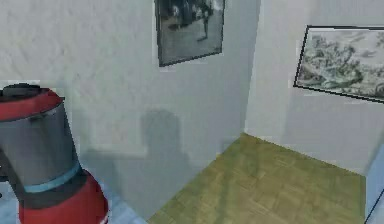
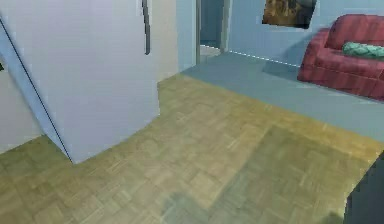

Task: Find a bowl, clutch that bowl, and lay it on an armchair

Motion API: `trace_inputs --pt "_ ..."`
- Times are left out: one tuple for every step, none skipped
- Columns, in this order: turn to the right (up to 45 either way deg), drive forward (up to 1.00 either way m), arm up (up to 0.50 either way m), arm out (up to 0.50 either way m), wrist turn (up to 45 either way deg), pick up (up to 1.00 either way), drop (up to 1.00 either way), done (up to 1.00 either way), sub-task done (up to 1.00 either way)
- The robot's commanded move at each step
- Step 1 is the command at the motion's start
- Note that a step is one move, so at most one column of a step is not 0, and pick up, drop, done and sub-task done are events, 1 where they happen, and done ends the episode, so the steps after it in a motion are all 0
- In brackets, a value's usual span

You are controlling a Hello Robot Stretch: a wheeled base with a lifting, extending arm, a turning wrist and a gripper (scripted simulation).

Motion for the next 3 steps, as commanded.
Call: trace_inputs --pt "45.0 0.00 0.00 0.00 0.0 0.00 0.00 0.00 0.00" --pt "45.0 0.00 0.00 0.00 0.0 0.00 0.00 0.00 0.00" --pt "24.0 0.00 0.00 0.00 0.0 0.00 0.00 0.00 0.00"
